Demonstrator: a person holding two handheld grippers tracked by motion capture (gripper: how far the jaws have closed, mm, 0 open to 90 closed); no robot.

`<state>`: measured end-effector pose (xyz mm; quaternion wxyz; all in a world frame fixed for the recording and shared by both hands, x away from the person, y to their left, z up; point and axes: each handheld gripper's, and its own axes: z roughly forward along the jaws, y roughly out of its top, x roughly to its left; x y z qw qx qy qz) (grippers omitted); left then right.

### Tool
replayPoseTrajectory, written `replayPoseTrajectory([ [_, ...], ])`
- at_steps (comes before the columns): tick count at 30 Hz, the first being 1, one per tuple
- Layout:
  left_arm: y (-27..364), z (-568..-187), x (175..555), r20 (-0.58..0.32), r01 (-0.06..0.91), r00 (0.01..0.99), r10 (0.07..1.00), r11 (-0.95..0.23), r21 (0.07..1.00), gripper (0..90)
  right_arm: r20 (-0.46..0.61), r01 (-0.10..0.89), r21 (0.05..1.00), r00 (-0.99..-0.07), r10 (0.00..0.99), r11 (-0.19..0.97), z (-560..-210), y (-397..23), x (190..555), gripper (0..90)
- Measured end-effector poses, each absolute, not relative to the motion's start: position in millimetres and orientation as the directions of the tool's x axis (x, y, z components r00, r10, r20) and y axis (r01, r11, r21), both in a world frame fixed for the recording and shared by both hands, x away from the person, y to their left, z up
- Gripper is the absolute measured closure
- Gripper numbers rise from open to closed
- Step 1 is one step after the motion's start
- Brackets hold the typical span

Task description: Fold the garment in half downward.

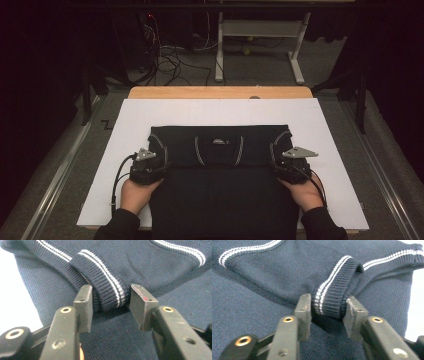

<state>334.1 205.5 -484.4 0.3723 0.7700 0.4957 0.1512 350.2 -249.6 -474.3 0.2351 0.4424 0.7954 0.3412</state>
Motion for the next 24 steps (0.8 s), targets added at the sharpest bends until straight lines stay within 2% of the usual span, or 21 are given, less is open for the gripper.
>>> replayPoseTrajectory([
  [3, 205, -484, 334, -0.132, 0.648, 0.465, 0.876, -0.235, 0.724, 58.4, -0.085, 0.533, 0.753, -0.502, 0.861, 0.385, -474, -248, 349, 70.9],
  [5, 207, -482, 334, -0.164, 0.660, 0.458, 0.874, -0.211, 0.721, 61.9, -0.084, 0.527, 0.757, -0.506, 0.859, 0.385, -473, -248, 348, 73.0],
  [6, 208, -480, 333, -0.168, 0.655, 0.460, 0.872, -0.205, 0.728, 67.9, -0.088, 0.522, 0.759, -0.509, 0.856, 0.388, -472, -249, 348, 73.8],
  [8, 207, -477, 332, -0.152, 0.638, 0.464, 0.873, -0.210, 0.741, 71.8, -0.087, 0.511, 0.770, -0.509, 0.857, 0.381, -470, -249, 347, 74.6],
  [15, 204, -461, 319, -0.137, 0.589, 0.494, 0.859, -0.214, 0.780, 72.9, -0.088, 0.451, 0.818, -0.514, 0.853, 0.357, -455, -256, 336, 74.8],
  [24, 208, -454, 298, -0.133, 0.572, 0.528, 0.839, -0.236, 0.785, 72.8, -0.098, 0.432, 0.818, -0.548, 0.831, 0.381, -453, -263, 313, 74.7],
])
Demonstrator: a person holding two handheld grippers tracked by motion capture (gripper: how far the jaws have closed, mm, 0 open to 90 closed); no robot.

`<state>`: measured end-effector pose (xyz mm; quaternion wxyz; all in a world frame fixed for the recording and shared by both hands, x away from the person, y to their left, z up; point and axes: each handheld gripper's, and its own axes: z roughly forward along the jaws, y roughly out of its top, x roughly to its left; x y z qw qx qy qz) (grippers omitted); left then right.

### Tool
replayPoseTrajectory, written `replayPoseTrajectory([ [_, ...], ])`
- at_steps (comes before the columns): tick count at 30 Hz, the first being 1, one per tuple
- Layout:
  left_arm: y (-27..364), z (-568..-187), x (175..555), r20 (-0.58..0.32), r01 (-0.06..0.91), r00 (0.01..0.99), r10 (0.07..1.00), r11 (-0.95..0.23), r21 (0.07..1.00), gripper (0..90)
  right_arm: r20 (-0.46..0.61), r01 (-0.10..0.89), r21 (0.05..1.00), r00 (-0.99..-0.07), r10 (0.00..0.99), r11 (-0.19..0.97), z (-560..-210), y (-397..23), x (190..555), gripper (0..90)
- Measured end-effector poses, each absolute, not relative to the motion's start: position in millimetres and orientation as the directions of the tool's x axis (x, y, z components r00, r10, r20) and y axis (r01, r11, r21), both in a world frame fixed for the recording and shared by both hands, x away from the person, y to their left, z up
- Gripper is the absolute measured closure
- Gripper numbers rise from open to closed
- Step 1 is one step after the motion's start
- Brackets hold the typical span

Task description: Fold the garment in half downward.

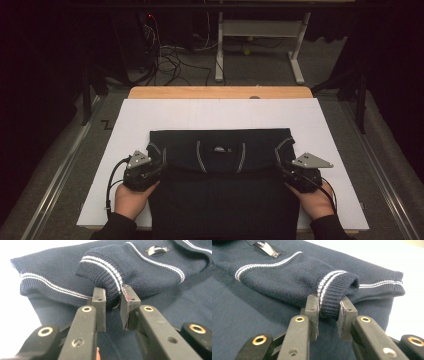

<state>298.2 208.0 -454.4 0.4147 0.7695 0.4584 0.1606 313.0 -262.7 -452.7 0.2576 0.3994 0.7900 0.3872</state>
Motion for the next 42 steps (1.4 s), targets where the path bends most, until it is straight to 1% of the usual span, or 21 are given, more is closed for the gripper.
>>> replayPoseTrajectory([
  [7, 212, -462, 281, -0.151, 0.597, 0.543, 0.826, -0.254, 0.761, 72.7, -0.102, 0.443, 0.798, -0.570, 0.815, 0.409, -460, -266, 289, 74.6],
  [16, 208, -469, 267, -0.134, 0.607, 0.553, 0.822, -0.288, 0.741, 72.1, -0.094, 0.457, 0.789, -0.570, 0.817, 0.410, -465, -271, 277, 74.0],
  [19, 208, -475, 269, -0.144, 0.627, 0.543, 0.827, -0.285, 0.725, 69.1, -0.087, 0.468, 0.783, -0.570, 0.817, 0.410, -469, -270, 276, 72.2],
  [21, 209, -477, 270, -0.153, 0.634, 0.540, 0.828, -0.280, 0.721, 63.2, -0.080, 0.479, 0.777, -0.569, 0.819, 0.409, -471, -271, 275, 69.2],
  [23, 209, -477, 269, -0.148, 0.630, 0.531, 0.834, -0.272, 0.727, 54.1, -0.069, 0.479, 0.783, -0.566, 0.822, 0.396, -471, -273, 275, 64.9],
  [26, 211, -475, 267, -0.128, 0.587, 0.539, 0.832, -0.262, 0.766, 40.7, -0.040, 0.471, 0.809, -0.552, 0.833, 0.351, -468, -278, 274, 57.9],
  [27, 212, -474, 267, -0.135, 0.574, 0.546, 0.827, -0.252, 0.779, 37.1, -0.030, 0.469, 0.818, -0.545, 0.838, 0.334, -467, -280, 274, 55.8],
  [31, 212, -473, 268, -0.139, 0.541, 0.563, 0.815, -0.236, 0.807, 22.1, -0.004, 0.460, 0.840, -0.522, 0.853, 0.286, -464, -283, 276, 39.0],
  [33, 212, -474, 269, -0.137, 0.528, 0.568, 0.812, -0.231, 0.818, 16.9, 0.001, 0.451, 0.850, -0.516, 0.856, 0.271, -463, -283, 276, 30.9],
  [34, 211, -473, 269, -0.140, 0.523, 0.570, 0.810, -0.226, 0.822, 12.2, 0.006, 0.438, 0.859, -0.524, 0.852, 0.263, -463, -282, 277, 24.6],
  [35, 211, -472, 269, -0.147, 0.520, 0.570, 0.809, -0.217, 0.826, 11.8, 0.006, 0.432, 0.863, -0.525, 0.851, 0.261, -463, -281, 277, 21.0],
  [36, 210, -472, 269, -0.151, 0.515, 0.571, 0.807, -0.209, 0.832, 11.8, 0.006, 0.432, 0.863, -0.525, 0.851, 0.261, -463, -281, 277, 21.0],
  [37, 209, -471, 270, -0.153, 0.511, 0.573, 0.805, -0.205, 0.835, 10.2, 0.006, 0.429, 0.865, -0.524, 0.852, 0.259, -462, -280, 278, 17.7],
  [40, 206, -468, 272, -0.166, 0.515, 0.586, 0.793, -0.206, 0.832, 0.0, 0.015, 0.416, 0.876, -0.528, 0.849, 0.243, -460, -276, 279, 11.7],
  [42, 205, -467, 272, -0.155, 0.505, 0.578, 0.801, -0.202, 0.839, 0.0, 0.042, 0.416, 0.884, -0.526, 0.850, 0.214, -457, -274, 279, 1.8],
])
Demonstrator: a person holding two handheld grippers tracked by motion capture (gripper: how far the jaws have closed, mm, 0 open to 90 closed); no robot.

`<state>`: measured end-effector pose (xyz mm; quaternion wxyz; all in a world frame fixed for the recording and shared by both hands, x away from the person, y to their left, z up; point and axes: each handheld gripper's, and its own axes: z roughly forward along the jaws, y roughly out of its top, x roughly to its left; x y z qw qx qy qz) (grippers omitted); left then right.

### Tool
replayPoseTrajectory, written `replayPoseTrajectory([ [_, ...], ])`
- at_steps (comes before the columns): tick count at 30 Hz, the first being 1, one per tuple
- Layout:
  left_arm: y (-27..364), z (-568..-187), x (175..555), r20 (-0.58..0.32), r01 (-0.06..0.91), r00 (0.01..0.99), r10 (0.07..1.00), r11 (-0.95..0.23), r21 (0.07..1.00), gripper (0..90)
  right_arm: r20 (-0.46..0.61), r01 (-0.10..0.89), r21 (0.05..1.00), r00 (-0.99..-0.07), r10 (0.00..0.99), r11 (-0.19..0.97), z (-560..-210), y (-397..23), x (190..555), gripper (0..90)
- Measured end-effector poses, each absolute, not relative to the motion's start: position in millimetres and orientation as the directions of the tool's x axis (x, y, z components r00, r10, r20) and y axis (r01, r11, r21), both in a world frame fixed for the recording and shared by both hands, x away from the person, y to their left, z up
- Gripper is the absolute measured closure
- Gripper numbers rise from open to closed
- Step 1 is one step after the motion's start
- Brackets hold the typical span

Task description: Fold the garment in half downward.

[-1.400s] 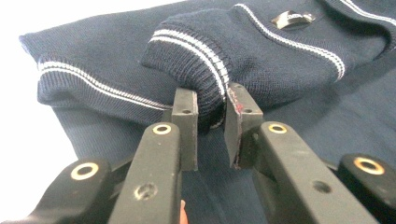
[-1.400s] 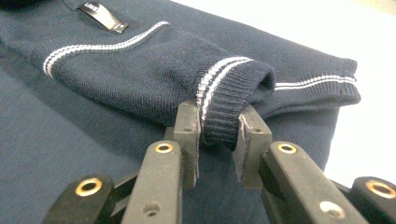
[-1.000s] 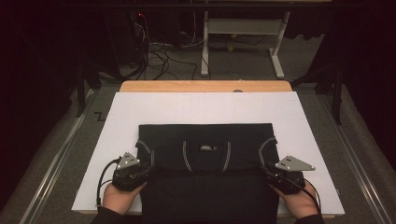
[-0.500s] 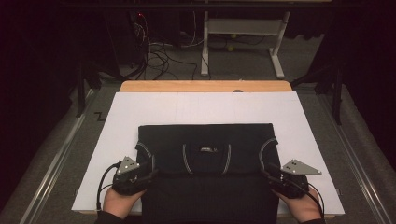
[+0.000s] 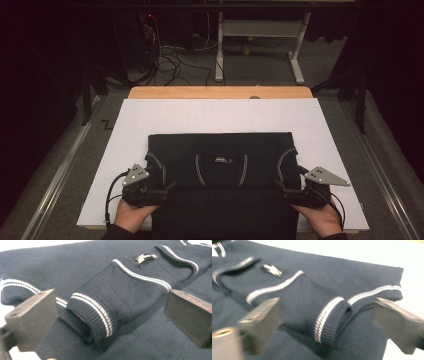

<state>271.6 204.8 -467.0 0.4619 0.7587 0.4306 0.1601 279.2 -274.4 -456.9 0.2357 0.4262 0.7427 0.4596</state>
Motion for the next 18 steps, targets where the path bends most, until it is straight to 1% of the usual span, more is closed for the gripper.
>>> replayPoseTrajectory([
  [1, 204, -466, 271, -0.145, 0.500, 0.578, 0.803, -0.207, 0.841, 0.0, 0.047, 0.420, 0.883, -0.523, 0.851, 0.208, -456, -273, 280, 0.3],
  [11, 197, -466, 276, -0.156, 0.505, 0.613, 0.774, -0.232, 0.831, 0.0, 0.030, 0.409, 0.883, -0.537, 0.843, 0.230, -453, -260, 284, 0.3],
  [18, 185, -463, 283, -0.167, 0.505, 0.625, 0.763, -0.232, 0.831, 0.0, 0.026, 0.402, 0.883, -0.555, 0.832, 0.241, -452, -247, 289, 0.3],
])
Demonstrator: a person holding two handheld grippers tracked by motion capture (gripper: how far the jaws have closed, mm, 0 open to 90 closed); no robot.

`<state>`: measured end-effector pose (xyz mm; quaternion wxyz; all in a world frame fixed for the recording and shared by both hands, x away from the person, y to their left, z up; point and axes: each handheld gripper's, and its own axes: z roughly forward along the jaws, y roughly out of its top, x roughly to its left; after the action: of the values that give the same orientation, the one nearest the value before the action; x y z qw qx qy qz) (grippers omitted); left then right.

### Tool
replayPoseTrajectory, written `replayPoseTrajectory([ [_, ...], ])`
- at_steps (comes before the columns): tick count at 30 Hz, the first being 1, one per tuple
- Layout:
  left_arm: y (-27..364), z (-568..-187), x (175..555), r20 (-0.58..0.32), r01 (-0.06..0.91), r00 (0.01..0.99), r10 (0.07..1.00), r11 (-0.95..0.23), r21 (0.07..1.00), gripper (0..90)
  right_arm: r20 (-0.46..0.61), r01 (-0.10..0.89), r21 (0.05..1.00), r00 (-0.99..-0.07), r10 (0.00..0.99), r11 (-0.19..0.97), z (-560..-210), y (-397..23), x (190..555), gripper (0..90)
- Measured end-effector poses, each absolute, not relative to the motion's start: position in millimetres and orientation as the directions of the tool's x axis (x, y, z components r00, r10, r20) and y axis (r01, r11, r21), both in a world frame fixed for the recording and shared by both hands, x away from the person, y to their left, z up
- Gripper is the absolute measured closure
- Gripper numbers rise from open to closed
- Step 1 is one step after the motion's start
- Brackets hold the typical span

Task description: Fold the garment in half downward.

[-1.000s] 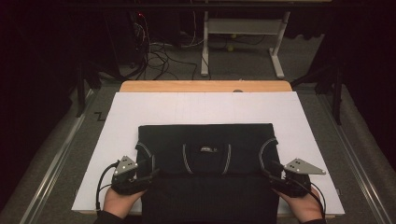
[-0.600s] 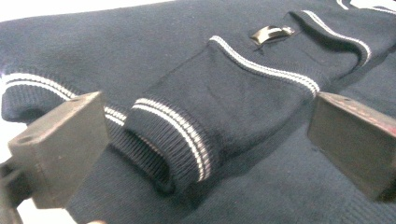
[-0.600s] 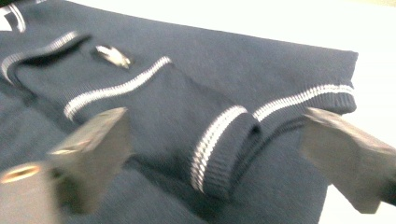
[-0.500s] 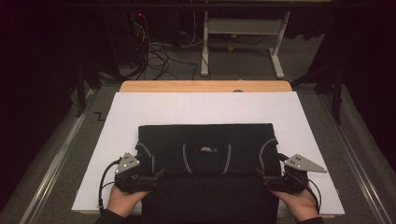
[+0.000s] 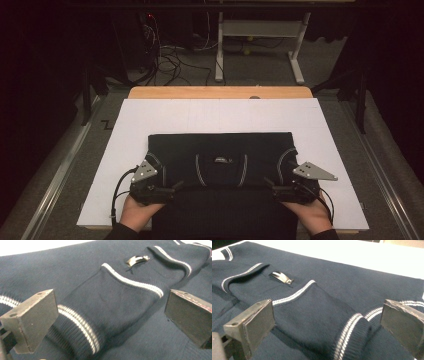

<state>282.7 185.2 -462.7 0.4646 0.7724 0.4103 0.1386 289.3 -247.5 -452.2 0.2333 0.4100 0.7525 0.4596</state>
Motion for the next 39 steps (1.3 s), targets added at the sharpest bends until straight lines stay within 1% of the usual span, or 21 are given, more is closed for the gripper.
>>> replayPoseTrajectory([
  [4, 174, -460, 289, -0.176, 0.503, 0.641, 0.748, -0.236, 0.831, 0.0, 0.022, 0.396, 0.884, -0.566, 0.824, 0.249, -450, -238, 295, 0.3],
  [7, 166, -457, 292, -0.163, 0.486, 0.656, 0.737, -0.247, 0.838, 0.0, 0.005, 0.393, 0.878, -0.576, 0.817, 0.272, -448, -230, 303, 0.3],
  [12, 157, -448, 304, -0.162, 0.486, 0.656, 0.737, -0.249, 0.838, 0.0, 0.008, 0.410, 0.866, -0.583, 0.813, 0.286, -446, -218, 319, 2.2],
  [16, 149, -442, 320, -0.168, 0.520, 0.624, 0.763, -0.245, 0.818, 0.0, -0.010, 0.411, 0.859, -0.581, 0.814, 0.304, -441, -208, 330, 4.8],
  [19, 143, -441, 335, -0.200, 0.571, 0.604, 0.771, -0.245, 0.783, 0.0, -0.007, 0.421, 0.854, -0.578, 0.816, 0.305, -440, -202, 337, 9.8],
  [21, 139, -440, 344, -0.201, 0.592, 0.599, 0.775, -0.258, 0.764, 2.9, -0.008, 0.429, 0.848, -0.578, 0.816, 0.312, -440, -198, 343, 14.1],
  [23, 136, -441, 351, -0.197, 0.603, 0.591, 0.782, -0.267, 0.751, 9.2, -0.001, 0.448, 0.834, -0.581, 0.814, 0.321, -442, -194, 349, 17.5],
  [24, 135, -443, 356, -0.196, 0.613, 0.585, 0.787, -0.271, 0.742, 13.7, 0.002, 0.461, 0.825, -0.581, 0.814, 0.327, -443, -192, 352, 20.4],
  [26, 134, -448, 362, -0.205, 0.636, 0.566, 0.798, -0.264, 0.725, 18.9, 0.014, 0.484, 0.810, -0.581, 0.814, 0.332, -446, -189, 357, 26.2],
  [27, 134, -451, 365, -0.208, 0.649, 0.560, 0.802, -0.269, 0.712, 20.6, 0.016, 0.503, 0.794, -0.581, 0.814, 0.343, -449, -186, 361, 31.3],
  [28, 133, -454, 367, -0.202, 0.659, 0.556, 0.806, -0.279, 0.698, 20.6, 0.016, 0.503, 0.794, -0.581, 0.814, 0.343, -449, -186, 361, 31.3],
  [32, 126, -465, 370, -0.195, 0.684, 0.569, 0.799, -0.327, 0.652, 21.0, 0.025, 0.535, 0.764, -0.583, 0.812, 0.361, -458, -182, 363, 40.0],
  [33, 124, -467, 370, -0.197, 0.689, 0.574, 0.795, -0.339, 0.641, 24.4, 0.026, 0.544, 0.755, -0.583, 0.812, 0.367, -460, -180, 363, 41.7],
  [36, 120, -471, 370, -0.182, 0.692, 0.575, 0.798, -0.355, 0.628, 25.7, 0.031, 0.564, 0.738, -0.578, 0.815, 0.371, -466, -178, 363, 45.4],
  [37, 120, -471, 370, -0.180, 0.689, 0.578, 0.796, -0.358, 0.630, 29.2, 0.027, 0.568, 0.733, -0.576, 0.817, 0.376, -468, -177, 364, 46.9],
  [39, 119, -471, 369, -0.169, 0.684, 0.581, 0.796, -0.364, 0.632, 33.2, 0.025, 0.577, 0.721, -0.574, 0.818, 0.383, -472, -176, 364, 49.7],
])
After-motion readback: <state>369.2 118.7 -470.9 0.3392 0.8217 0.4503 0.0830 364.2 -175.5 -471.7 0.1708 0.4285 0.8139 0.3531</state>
